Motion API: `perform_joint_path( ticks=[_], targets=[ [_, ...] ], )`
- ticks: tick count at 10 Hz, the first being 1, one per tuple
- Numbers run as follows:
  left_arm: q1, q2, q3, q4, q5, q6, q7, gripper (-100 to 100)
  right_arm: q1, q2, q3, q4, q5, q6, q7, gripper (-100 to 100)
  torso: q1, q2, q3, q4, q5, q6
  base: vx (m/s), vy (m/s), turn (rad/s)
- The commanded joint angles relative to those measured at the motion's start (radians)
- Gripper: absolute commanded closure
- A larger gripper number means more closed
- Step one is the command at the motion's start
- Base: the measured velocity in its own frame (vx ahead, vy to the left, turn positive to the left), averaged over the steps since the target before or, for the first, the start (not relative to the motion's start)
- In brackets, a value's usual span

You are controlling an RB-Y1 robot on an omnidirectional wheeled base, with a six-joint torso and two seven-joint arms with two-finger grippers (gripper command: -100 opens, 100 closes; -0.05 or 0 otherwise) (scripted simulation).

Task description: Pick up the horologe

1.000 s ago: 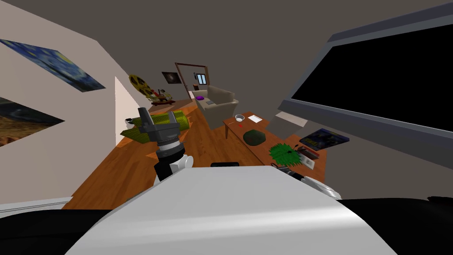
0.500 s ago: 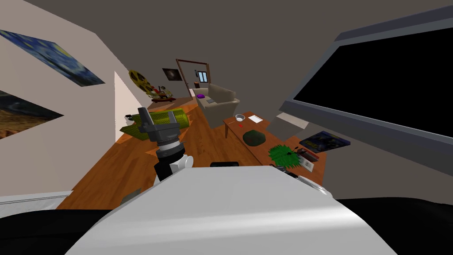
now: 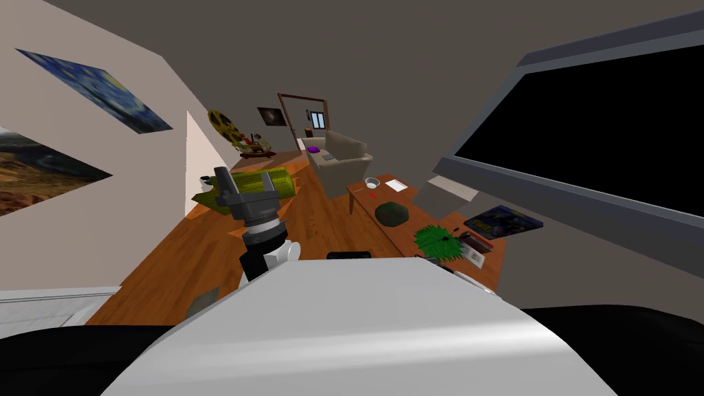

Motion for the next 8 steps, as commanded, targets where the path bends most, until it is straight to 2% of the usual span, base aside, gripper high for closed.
perform_joint_path(
  ticks=[1, 3, 4, 6, 7, 8],
  targets=[
    [0.000, 0.000, 0.000, 0.000, 0.000, 0.000, 0.000, 0, 0.014, 0.030, 0.002, -0.050, -0.018, 0.050, 0.032, -100, 0.000, 0.000, 0.000, 0.000, 0.000, 0.000, -0.034, -0.090, 0.083],
    [0.000, 0.000, 0.000, 0.000, 0.000, 0.000, 0.000, 0, 0.014, 0.030, 0.002, -0.065, -0.018, 0.090, 0.032, -100, -0.005, 0.000, 0.000, 0.000, -0.001, 0.000, -0.026, -0.078, 0.032],
    [0.000, 0.000, 0.000, 0.000, 0.000, 0.000, 0.000, 0, 0.029, 0.057, 0.006, -0.112, -0.036, 0.128, 0.061, -100, -0.003, 0.000, 0.000, 0.000, 0.000, 0.001, -0.035, -0.075, 0.104],
    [0.000, 0.000, 0.000, 0.000, 0.000, 0.000, 0.000, 0, 0.029, 0.057, 0.006, -0.133, -0.036, 0.168, 0.061, -100, -0.006, 0.000, 0.000, 0.000, -0.001, 0.001, -0.026, -0.061, 0.020],
    [0.000, 0.000, 0.000, 0.000, 0.000, 0.000, 0.000, 0, 0.044, 0.084, 0.010, -0.180, -0.054, 0.202, 0.090, -100, -0.005, -0.001, -0.001, -0.001, -0.001, 0.001, -0.034, -0.098, 0.077],
    [0.000, 0.000, 0.000, 0.000, 0.000, 0.000, 0.000, 0, 0.044, 0.084, 0.010, -0.202, -0.054, 0.228, 0.090, -100, -0.007, 0.000, 0.000, 0.000, -0.001, 0.001, -0.047, -0.099, 0.062]
  ],
)
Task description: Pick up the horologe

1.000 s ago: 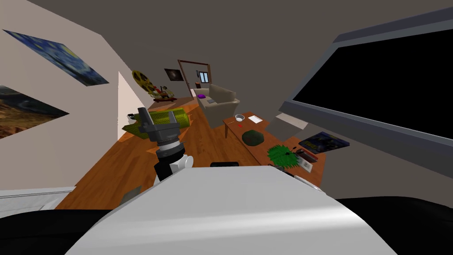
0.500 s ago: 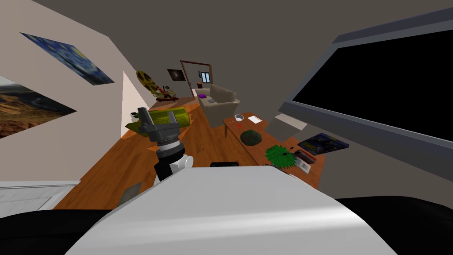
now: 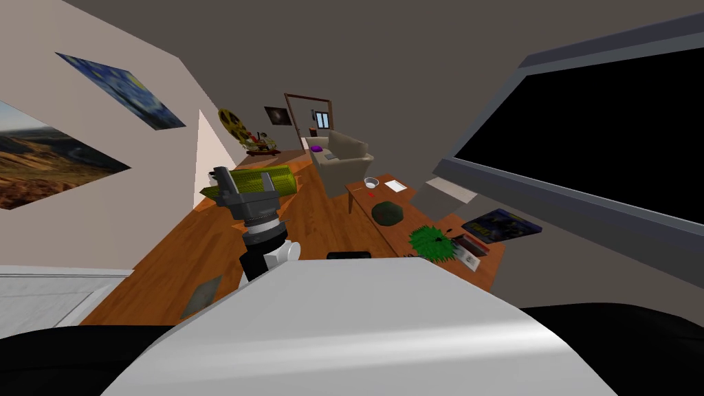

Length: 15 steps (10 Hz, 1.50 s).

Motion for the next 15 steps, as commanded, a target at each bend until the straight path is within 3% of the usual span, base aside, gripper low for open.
perform_joint_path(
  ticks=[1, 3, 4, 5, 7, 8, 10, 11, 13, 14, 15],
  targets=[
    [0.000, 0.000, 0.000, 0.000, 0.000, 0.000, 0.000, 0, 0.001, 0.001, 0.001, -0.021, -0.004, 0.044, 0.004, -100, 0.000, 0.000, 0.000, 0.000, 0.000, 0.000, -0.030, -0.045, 0.013],
    [0.000, 0.000, 0.000, 0.000, 0.000, 0.000, 0.000, 0, 0.016, 0.027, 0.005, -0.090, -0.022, 0.104, 0.033, -100, -0.001, 0.000, 0.000, 0.000, 0.000, 0.000, -0.049, -0.090, 0.081],
    [0.000, 0.000, 0.000, 0.000, 0.000, 0.000, 0.000, 0, 0.016, 0.027, 0.005, -0.090, -0.022, 0.122, 0.033, -100, -0.001, -0.001, 0.000, 0.000, 0.000, 0.000, -0.012, -0.042, -0.005],
    [0.000, 0.000, 0.000, 0.000, 0.000, 0.000, 0.000, 0, 0.031, 0.054, 0.009, -0.136, -0.040, 0.157, 0.061, -100, 0.001, -0.002, -0.001, 0.000, 0.000, 0.000, -0.025, -0.068, 0.081],
    [0.000, 0.000, 0.000, 0.000, 0.000, 0.000, 0.000, 0, 0.031, 0.054, 0.009, -0.158, -0.040, 0.201, 0.061, -100, -0.001, -0.002, -0.001, 0.000, 0.000, 0.000, -0.030, -0.074, 0.035],
    [0.000, 0.000, 0.000, 0.000, 0.000, 0.000, 0.000, 0, 0.046, 0.081, 0.013, -0.202, -0.058, 0.234, 0.090, -100, 0.001, -0.002, -0.001, 0.000, 0.000, 0.000, -0.046, -0.076, 0.096],
    [0.000, 0.000, 0.000, 0.000, 0.000, 0.000, 0.000, 0, 0.046, 0.081, 0.013, -0.227, -0.058, 0.279, 0.090, -100, -0.001, -0.001, 0.000, 0.000, 0.000, 0.000, -0.040, -0.068, 0.027],
    [0.000, 0.000, 0.000, 0.000, 0.000, 0.000, 0.000, 0, 0.061, 0.108, 0.017, -0.269, -0.077, 0.315, 0.119, -100, 0.001, -0.002, -0.001, 0.000, 0.000, 0.000, -0.045, -0.092, 0.093],
    [0.000, 0.000, 0.000, 0.000, 0.000, 0.000, 0.000, 0, 0.061, 0.108, 0.017, -0.296, -0.077, 0.357, 0.119, -100, -0.001, -0.001, 0.000, 0.000, 0.000, 0.000, -0.035, -0.066, 0.031],
    [0.000, 0.000, 0.000, 0.000, 0.000, 0.000, 0.000, 0, 0.058, 0.109, 0.017, -0.283, -0.075, 0.338, 0.118, -100, 0.002, -0.002, -0.001, 0.000, 0.000, 0.000, -0.004, -0.008, 0.006],
    [0.000, 0.000, 0.000, 0.000, 0.000, 0.000, 0.000, 0, 0.058, 0.110, 0.018, -0.287, -0.075, 0.343, 0.119, 100, 0.002, -0.003, -0.002, -0.001, 0.001, 0.001, 0.000, 0.000, 0.000]
  ],
)
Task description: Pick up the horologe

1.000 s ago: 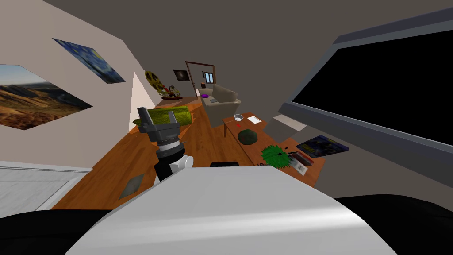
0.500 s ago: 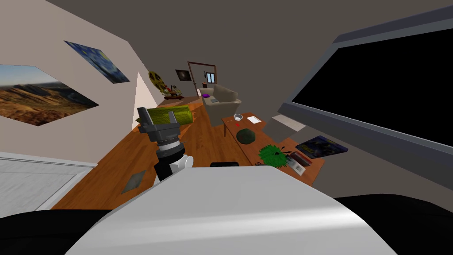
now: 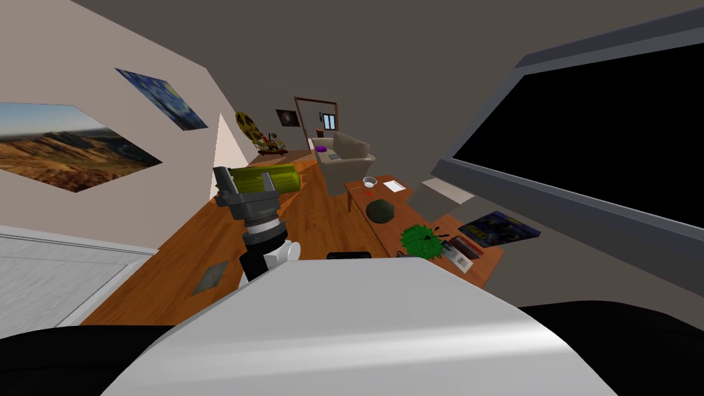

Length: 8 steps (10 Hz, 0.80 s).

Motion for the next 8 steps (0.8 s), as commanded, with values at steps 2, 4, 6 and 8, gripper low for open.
perform_joint_path(
  ticks=[2, 4, 6, 8],
  targets=[
    [0.000, 0.000, 0.000, 0.000, 0.000, 0.000, 0.000, 0, 0.000, 0.000, 0.001, -0.001, 0.000, -0.001, 0.001, 100, 0.000, 0.000, 0.000, 0.000, 0.000, 0.001, -0.001, 0.001, 0.006],
    [0.000, 0.000, 0.000, 0.000, 0.000, 0.000, 0.000, 0, -0.001, -0.001, 0.000, -0.001, 0.001, -0.001, 0.001, 100, 0.000, -0.001, -0.001, 0.000, -0.001, 0.001, 0.000, 0.000, 0.000],
    [0.000, 0.000, 0.000, 0.000, 0.000, 0.000, 0.000, 0, -0.012, -0.029, -0.005, 0.049, 0.016, -0.051, -0.029, 100, 0.000, -0.001, -0.001, -0.001, -0.001, 0.001, 0.018, 0.044, -0.060],
    [0.000, 0.000, 0.000, 0.000, 0.000, 0.000, 0.000, 0, -0.027, -0.056, -0.009, 0.100, 0.035, -0.105, -0.057, 100, 0.003, -0.005, -0.004, -0.002, -0.002, 0.001, 0.065, 0.119, -0.095]
  ],
)
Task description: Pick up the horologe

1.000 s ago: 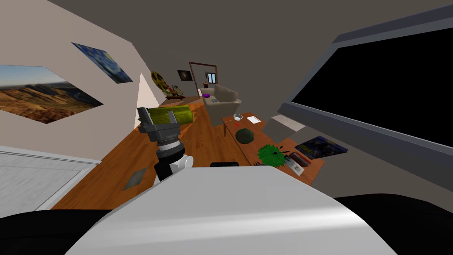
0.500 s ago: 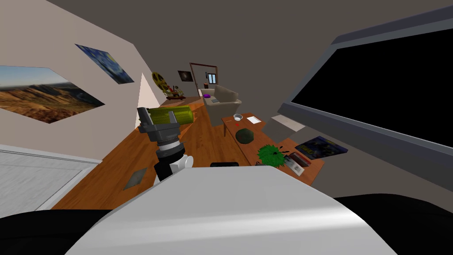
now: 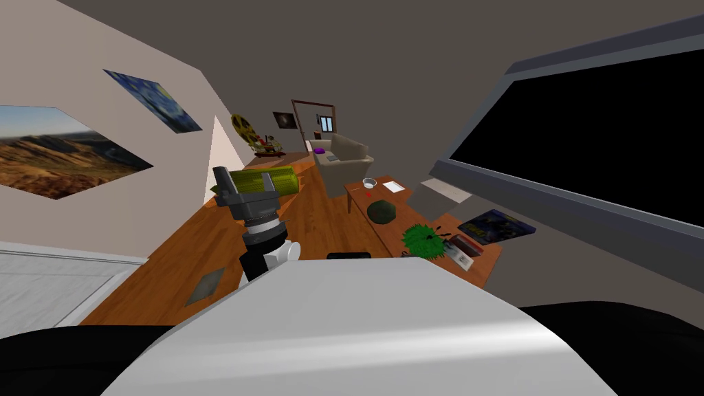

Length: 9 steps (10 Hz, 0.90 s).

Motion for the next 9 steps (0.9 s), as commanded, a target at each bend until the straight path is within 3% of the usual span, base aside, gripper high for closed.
perform_joint_path(
  ticks=[1, 2, 4, 6, 7, 9],
  targets=[
    [0.000, 0.000, 0.000, 0.000, 0.000, 0.000, 0.000, 0, -0.010, -0.013, 0.001, 0.044, 0.006, -0.050, -0.015, 100, 0.000, 0.000, 0.000, 0.000, 0.000, 0.000, 0.059, 0.099, -0.053],
    [0.000, 0.000, 0.000, 0.000, 0.000, 0.000, 0.000, 0, -0.025, -0.040, -0.003, 0.077, 0.024, -0.078, -0.044, 100, -0.001, 0.000, 0.000, 0.000, -0.001, -0.001, 0.067, 0.131, -0.088],
    [0.000, 0.000, 0.000, 0.000, 0.000, 0.000, 0.000, 0, -0.025, -0.040, -0.003, 0.113, 0.024, -0.129, -0.044, 100, -0.001, -0.001, -0.001, 0.000, -0.001, -0.001, 0.034, 0.079, -0.025],
    [0.000, 0.000, 0.000, 0.000, 0.000, 0.000, 0.000, 0, -0.040, -0.067, -0.007, 0.181, 0.042, -0.192, -0.073, 100, -0.003, 0.001, 0.000, 0.000, -0.002, 0.000, 0.033, 0.086, -0.079],
    [0.000, 0.000, 0.000, 0.000, 0.000, 0.000, 0.000, 0, -0.040, -0.067, -0.007, 0.181, 0.042, -0.211, -0.073, 100, -0.004, 0.000, 0.000, 0.000, -0.002, 0.000, 0.029, 0.037, 0.003],
    [0.000, 0.000, 0.000, 0.000, 0.000, 0.000, 0.000, 0, -0.055, -0.093, -0.010, 0.250, 0.060, -0.274, -0.102, 100, -0.006, 0.000, 0.000, -0.001, -0.002, 0.000, 0.050, 0.073, -0.073]
  ],
)
